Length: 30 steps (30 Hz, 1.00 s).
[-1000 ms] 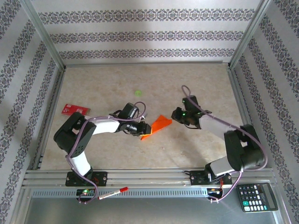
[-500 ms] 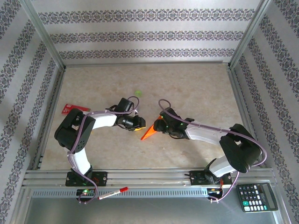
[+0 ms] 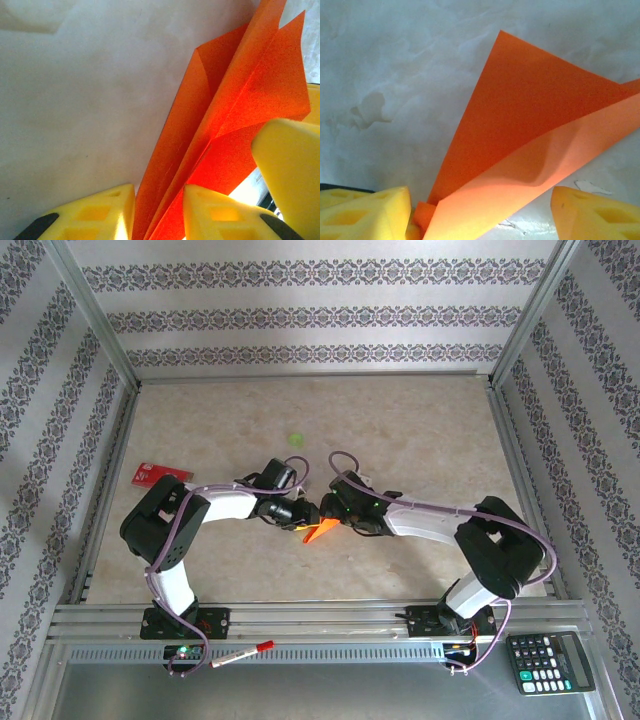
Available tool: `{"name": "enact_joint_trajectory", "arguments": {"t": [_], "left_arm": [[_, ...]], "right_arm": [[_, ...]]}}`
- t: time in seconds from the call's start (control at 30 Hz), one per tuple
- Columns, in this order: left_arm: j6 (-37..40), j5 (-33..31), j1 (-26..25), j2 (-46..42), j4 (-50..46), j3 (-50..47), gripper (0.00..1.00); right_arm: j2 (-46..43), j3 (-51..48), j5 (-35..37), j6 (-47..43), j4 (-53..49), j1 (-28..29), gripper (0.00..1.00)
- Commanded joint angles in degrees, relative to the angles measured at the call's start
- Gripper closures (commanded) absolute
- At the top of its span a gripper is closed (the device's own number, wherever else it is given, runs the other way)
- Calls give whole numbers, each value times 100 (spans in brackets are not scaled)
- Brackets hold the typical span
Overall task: Fold a paper plane with a square sheet of paper (pick it up from the middle)
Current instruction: Turn over a paper plane at the center of the table.
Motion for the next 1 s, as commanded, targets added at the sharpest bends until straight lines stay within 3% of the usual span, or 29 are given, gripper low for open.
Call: {"name": "enact_joint_trajectory", "arguments": {"t": [0.0, 0.3, 0.67, 0.83, 0.97], "left_arm": [[-121, 68, -181, -1, 70, -222, 69], [-20, -34, -173, -331, -167, -145, 65], [-7, -376, 267, -939, -419, -102, 61], [-403, -444, 529, -1329, 105, -463, 59], [-640, -386, 493, -1406, 268, -648, 56]], "right_arm": [[30, 64, 297, 198, -216, 88, 32], [-297, -291, 344, 175, -163, 45, 70], [-1309, -871, -172, -474, 72, -111, 98], [-1424, -950, -973, -583, 1033, -127, 100], [-1286, -999, -1128, -453, 1335, -163, 100]]}}
